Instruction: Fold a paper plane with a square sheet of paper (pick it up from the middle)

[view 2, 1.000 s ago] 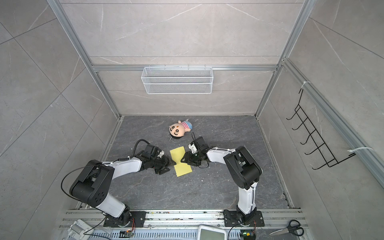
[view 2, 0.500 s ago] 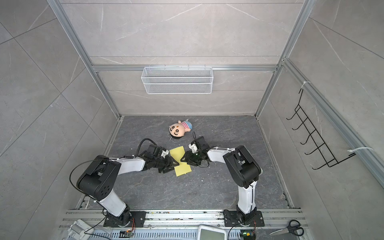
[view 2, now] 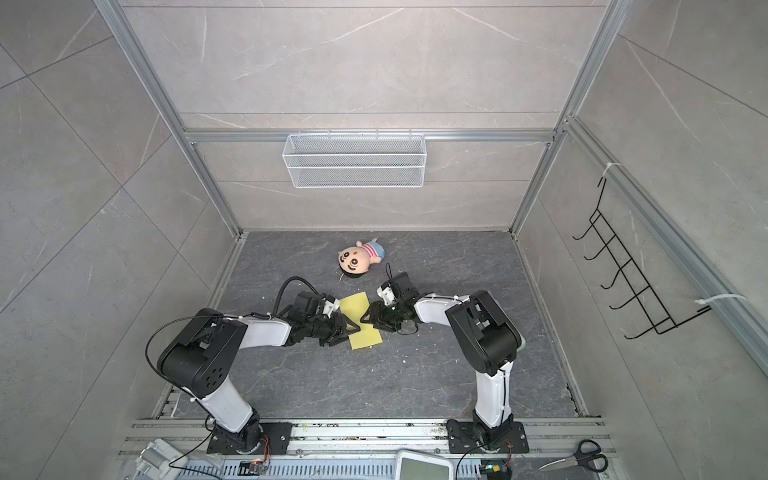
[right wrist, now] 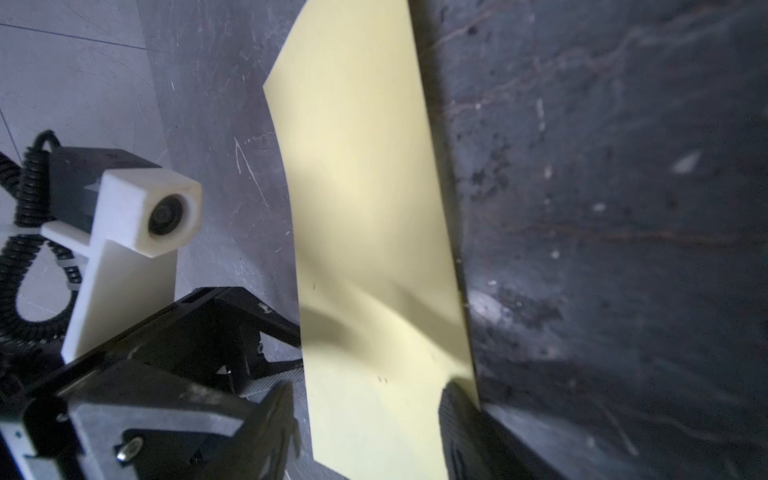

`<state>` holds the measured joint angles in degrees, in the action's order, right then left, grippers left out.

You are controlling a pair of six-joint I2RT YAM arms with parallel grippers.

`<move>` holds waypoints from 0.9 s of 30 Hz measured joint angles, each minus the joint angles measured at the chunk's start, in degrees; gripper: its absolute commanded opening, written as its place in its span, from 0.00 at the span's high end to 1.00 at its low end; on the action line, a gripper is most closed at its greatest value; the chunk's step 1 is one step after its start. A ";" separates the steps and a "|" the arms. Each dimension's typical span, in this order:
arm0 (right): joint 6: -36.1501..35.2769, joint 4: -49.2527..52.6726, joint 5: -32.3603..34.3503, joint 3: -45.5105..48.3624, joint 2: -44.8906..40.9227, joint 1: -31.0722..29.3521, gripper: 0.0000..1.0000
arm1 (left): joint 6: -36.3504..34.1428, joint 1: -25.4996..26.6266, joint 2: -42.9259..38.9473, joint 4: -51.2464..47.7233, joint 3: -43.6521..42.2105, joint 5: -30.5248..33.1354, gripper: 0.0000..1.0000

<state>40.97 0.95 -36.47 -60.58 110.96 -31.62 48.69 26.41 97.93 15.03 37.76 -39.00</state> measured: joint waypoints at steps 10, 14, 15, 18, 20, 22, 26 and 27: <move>-2.47 -2.16 -0.50 0.42 -0.04 -0.02 0.38 | 4.68 -0.79 0.00 -0.52 -0.50 1.88 0.86; -7.17 -3.85 -0.13 1.53 -0.87 -0.02 0.34 | 6.25 -0.96 -0.13 -1.46 -0.48 2.51 0.93; -8.72 -4.04 0.37 2.25 -1.70 -0.02 0.33 | 6.58 -0.96 -0.22 -1.97 -0.42 2.60 0.95; -14.36 -4.76 2.67 5.53 -6.19 -0.02 0.33 | 7.37 -0.96 -0.87 -4.52 0.48 2.95 0.97; -18.38 -5.18 4.90 8.00 -10.29 -0.22 0.33 | 8.02 -0.96 -1.20 -6.21 1.66 2.97 0.98; -22.75 -5.77 7.74 10.19 -14.62 -0.79 0.33 | 8.66 -0.96 -1.55 -7.13 2.71 2.95 0.98; -32.00 -7.87 13.60 12.59 -20.37 -3.63 0.34 | 10.82 -0.96 -2.60 -8.24 3.82 2.91 0.98; -34.47 -9.11 14.99 13.46 -21.14 -4.74 0.34 | 11.54 -0.96 -2.84 -8.59 4.00 2.89 0.98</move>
<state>6.50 -8.16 -21.47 -47.11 89.82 -36.36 60.23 25.45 95.09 6.44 41.76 -36.12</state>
